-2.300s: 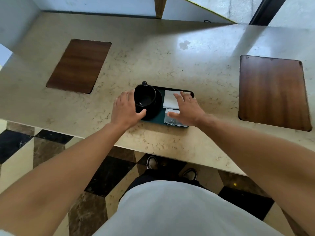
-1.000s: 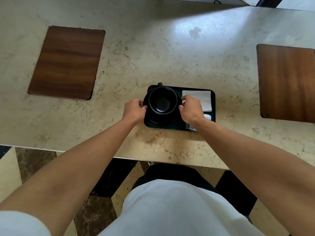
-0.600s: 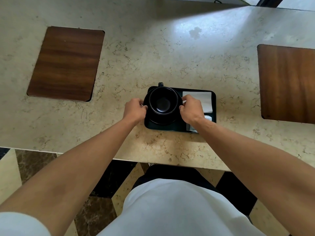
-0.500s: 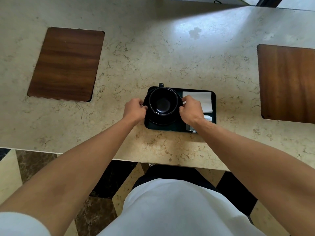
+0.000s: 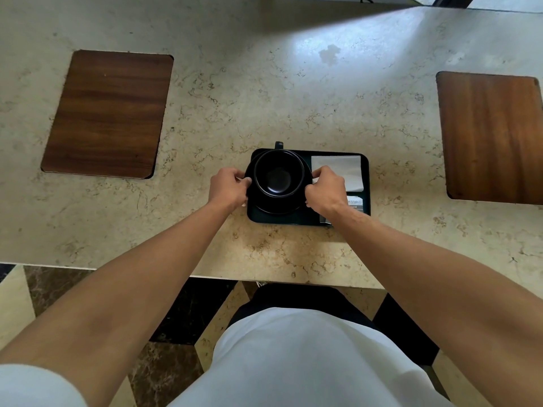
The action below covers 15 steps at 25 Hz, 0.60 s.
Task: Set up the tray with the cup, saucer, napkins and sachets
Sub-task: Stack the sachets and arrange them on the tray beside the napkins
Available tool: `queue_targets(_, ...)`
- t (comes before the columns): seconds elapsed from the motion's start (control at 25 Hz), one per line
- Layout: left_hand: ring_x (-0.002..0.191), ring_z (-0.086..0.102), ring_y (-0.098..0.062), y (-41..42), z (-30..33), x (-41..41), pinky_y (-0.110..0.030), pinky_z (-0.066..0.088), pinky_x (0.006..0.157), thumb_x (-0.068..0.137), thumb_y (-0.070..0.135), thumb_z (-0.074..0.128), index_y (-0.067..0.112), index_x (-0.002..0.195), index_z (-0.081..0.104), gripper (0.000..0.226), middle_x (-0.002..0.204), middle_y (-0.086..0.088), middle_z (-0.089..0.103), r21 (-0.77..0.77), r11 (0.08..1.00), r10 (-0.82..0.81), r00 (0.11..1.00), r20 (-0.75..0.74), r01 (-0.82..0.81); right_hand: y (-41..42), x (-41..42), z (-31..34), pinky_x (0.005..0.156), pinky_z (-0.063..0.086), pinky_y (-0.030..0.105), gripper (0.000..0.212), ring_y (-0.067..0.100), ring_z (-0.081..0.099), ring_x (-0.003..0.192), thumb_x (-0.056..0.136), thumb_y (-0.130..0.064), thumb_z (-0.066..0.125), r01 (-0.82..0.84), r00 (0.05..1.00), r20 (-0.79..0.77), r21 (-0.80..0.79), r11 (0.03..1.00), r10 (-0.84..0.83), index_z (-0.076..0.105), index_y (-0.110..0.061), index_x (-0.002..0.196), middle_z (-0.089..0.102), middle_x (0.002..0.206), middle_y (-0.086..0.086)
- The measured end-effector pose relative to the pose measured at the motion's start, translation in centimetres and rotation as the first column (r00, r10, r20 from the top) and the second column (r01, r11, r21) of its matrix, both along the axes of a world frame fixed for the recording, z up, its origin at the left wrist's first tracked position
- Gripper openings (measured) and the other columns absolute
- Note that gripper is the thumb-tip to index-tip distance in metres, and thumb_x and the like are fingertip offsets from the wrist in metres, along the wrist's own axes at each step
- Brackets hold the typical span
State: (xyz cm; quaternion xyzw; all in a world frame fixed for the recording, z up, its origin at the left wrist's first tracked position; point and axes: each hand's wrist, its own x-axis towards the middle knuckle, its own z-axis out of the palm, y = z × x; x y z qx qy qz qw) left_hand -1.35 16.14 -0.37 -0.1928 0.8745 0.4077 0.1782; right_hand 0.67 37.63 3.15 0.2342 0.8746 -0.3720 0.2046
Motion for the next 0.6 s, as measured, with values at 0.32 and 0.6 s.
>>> queue_targets(0.32, 0.056, 0.073, -0.022, -0.13, -0.06, 0.14, -0.042, 0.064, 0.062, 0.097, 0.017, 0.067, 0.012, 0.104, 0.071, 0.010, 0.078, -0.005, 0.072, 0.009, 1.000, -0.007, 1.000, 0.000, 0.007, 0.03, 0.13, 0.12, 0.085, 0.061, 0.044, 0.026, 0.032, 0.070, 0.093, 0.092, -0.001, 0.061, -0.012, 1.000, 0.012, -0.001, 1.000, 0.012, 0.054, -0.010, 0.116, 0.066, 0.106, 0.015)
queue_targets(0.6, 0.053, 0.072, -0.019, -0.04, 0.28, 0.15, -0.040, 0.064, 0.060, 0.098, 0.020, 0.066, 0.010, 0.108, 0.070, 0.015, 0.078, -0.005, 0.072, 0.004, 1.000, -0.012, 1.000, 0.011, 0.012, 0.10, 0.43, -0.16, 0.085, 0.061, 0.044, 0.027, 0.032, 0.070, 0.093, 0.093, -0.004, 0.060, -0.001, 1.000, -0.001, -0.012, 1.000, 0.001, 0.055, -0.009, 0.119, 0.067, 0.107, 0.015)
